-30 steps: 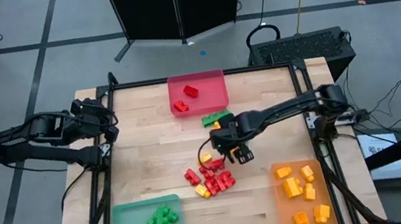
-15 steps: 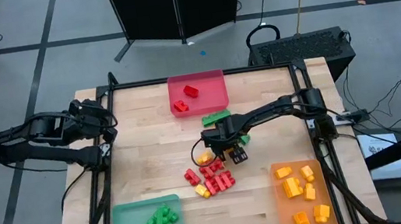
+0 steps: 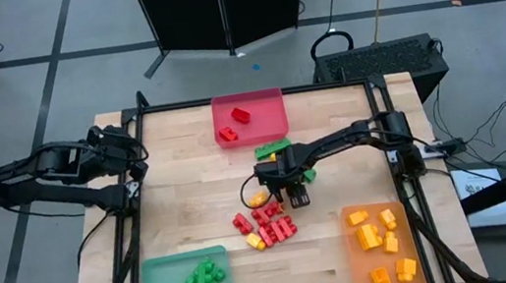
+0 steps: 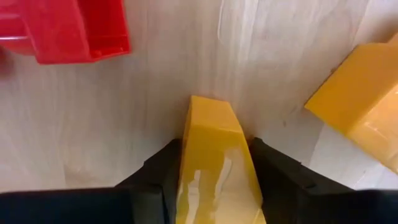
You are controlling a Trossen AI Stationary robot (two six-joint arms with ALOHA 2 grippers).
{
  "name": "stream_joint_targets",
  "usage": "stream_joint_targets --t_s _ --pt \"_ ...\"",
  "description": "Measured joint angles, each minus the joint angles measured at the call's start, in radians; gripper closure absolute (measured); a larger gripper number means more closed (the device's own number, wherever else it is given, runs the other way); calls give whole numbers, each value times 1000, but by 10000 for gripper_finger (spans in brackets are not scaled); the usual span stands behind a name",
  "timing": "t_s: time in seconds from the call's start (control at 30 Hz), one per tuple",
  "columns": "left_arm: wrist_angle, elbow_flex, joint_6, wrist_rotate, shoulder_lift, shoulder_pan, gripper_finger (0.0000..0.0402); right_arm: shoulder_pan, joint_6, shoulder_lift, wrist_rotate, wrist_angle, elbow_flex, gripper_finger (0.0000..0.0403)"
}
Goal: Sort blocks
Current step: Put the yellow game piece into the orange bin
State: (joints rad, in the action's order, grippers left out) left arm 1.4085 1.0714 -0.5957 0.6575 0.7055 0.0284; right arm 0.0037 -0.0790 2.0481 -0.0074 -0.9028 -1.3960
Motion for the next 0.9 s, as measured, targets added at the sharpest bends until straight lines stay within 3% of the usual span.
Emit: stream_joint_targets --t_s 0.13,0.5,0.9 --pt "0 0 0 0 0 0 343 10 54 -59 -28 -2 6 256" --pt "-1 0 -1 0 0 0 343 86 348 -420 -14 -91 0 256" --pt "-3 0 -27 1 0 0 343 449 913 -670 90 -427 0 256"
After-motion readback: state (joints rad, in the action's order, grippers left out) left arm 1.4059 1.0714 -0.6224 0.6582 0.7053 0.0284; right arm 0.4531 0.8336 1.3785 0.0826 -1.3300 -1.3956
